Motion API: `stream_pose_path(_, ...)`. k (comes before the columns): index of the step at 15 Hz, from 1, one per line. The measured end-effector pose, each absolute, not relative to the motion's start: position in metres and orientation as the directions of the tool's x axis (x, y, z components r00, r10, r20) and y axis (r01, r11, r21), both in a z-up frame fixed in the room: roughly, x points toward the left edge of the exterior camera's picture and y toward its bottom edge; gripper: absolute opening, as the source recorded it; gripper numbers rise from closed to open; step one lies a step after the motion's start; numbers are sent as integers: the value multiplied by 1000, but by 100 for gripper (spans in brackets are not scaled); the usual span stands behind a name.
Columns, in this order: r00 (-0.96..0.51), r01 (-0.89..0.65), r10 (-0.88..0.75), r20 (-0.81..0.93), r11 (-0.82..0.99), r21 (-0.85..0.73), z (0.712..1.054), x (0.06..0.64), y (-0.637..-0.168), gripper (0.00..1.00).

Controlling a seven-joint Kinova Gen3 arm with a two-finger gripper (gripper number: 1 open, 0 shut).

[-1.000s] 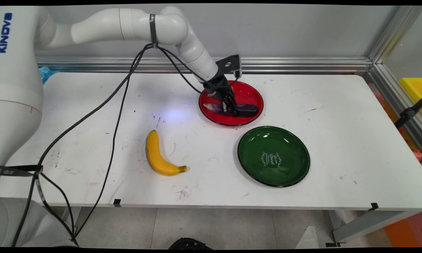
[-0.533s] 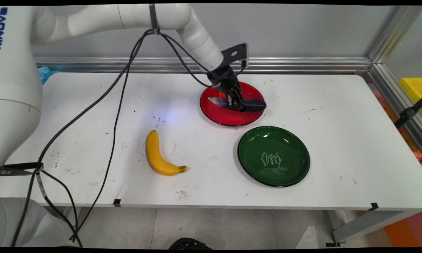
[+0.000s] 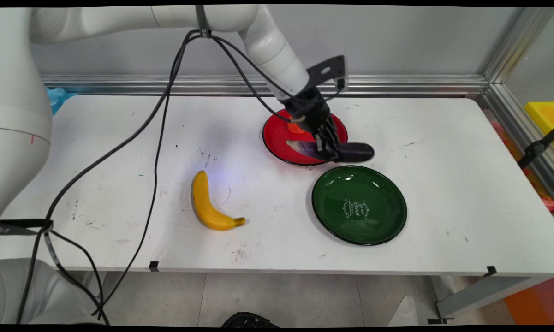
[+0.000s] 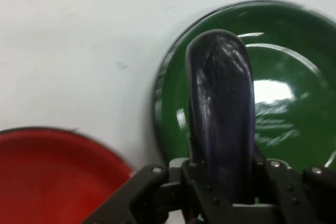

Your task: Place the picked object on the green plate

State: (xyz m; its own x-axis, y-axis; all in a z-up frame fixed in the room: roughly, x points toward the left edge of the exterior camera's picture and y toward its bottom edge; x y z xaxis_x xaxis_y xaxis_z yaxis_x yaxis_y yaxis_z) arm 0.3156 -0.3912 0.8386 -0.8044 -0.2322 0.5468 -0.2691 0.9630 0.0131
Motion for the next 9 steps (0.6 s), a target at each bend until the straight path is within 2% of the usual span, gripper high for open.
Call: stream_pose_path(9,-773,-277,-261,578,959,61,811,267,-352,0)
